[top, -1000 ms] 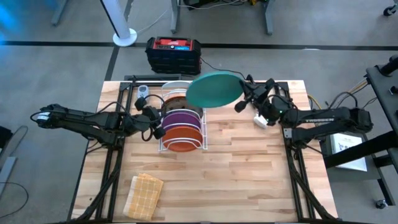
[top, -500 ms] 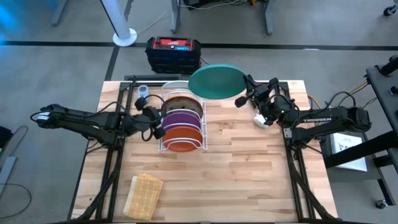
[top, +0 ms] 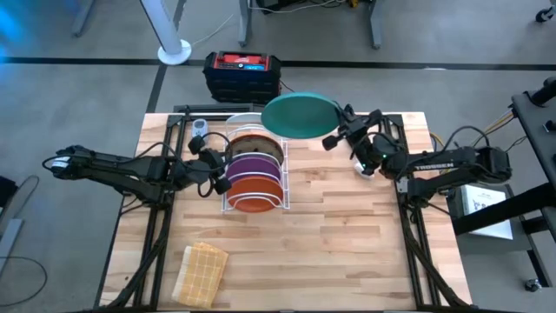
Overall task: Sort dishes
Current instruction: Put the green plate into the dish rack
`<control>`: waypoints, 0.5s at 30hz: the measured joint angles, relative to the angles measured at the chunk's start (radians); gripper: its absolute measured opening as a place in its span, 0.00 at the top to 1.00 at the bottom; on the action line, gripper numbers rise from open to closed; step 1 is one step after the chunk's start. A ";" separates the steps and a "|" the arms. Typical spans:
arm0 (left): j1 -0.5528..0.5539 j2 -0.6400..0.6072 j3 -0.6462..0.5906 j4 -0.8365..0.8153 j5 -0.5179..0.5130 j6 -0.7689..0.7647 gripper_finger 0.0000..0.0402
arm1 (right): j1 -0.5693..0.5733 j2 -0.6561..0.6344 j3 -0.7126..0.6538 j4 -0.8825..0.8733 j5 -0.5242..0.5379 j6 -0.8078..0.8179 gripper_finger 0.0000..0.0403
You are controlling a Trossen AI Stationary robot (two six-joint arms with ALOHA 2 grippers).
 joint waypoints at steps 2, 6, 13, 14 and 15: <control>0.000 0.000 0.000 0.000 0.000 0.000 0.80 | 0.000 0.006 0.000 0.002 0.000 -0.003 1.00; 0.000 0.000 0.000 0.000 0.000 0.003 0.80 | 0.000 0.022 0.000 0.001 -0.001 0.009 1.00; 0.000 0.000 0.000 0.000 0.000 0.003 0.80 | -0.003 0.078 0.000 0.008 -0.004 0.029 1.00; 0.000 0.000 0.000 0.000 0.000 0.003 0.80 | -0.003 0.088 0.000 0.011 -0.004 0.030 1.00; 0.000 0.000 0.000 0.000 0.000 0.003 0.80 | -0.003 0.098 0.000 0.012 -0.005 0.031 1.00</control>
